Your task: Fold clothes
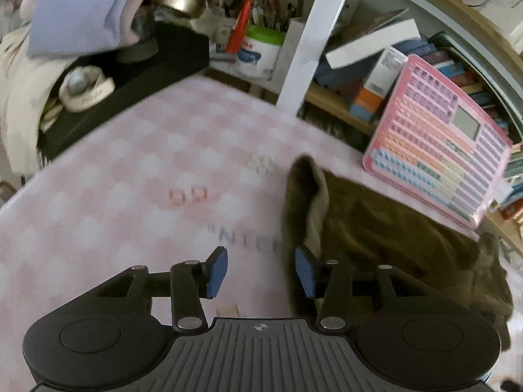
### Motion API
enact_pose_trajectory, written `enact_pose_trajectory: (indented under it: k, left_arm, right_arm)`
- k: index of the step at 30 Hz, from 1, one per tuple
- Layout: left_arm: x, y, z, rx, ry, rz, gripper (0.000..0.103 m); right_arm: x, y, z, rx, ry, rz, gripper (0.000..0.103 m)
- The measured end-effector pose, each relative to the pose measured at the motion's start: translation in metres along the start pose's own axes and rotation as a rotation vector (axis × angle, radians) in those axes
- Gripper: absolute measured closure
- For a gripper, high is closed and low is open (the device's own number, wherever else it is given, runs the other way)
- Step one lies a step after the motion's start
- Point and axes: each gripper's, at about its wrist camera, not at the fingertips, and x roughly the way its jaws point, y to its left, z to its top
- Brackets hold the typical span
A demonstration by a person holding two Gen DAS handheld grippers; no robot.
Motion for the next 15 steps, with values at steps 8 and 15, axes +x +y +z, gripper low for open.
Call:
enact_pose_trajectory:
  k: [8, 15]
  left_arm:
    - [-0.028, -0.012, -0.040, -0.048, -0.005, -0.021, 0.053]
    - [-0.037, -0.028, -0.062, -0.100, 0.005, 0.014, 0.053]
  right_arm:
    - [0.005, -0.010, 0.026, -0.019, -0.007, 0.041, 0.052]
    - [0.005, -0.031, 0.043, -0.011, 0.000, 0.077, 0.052]
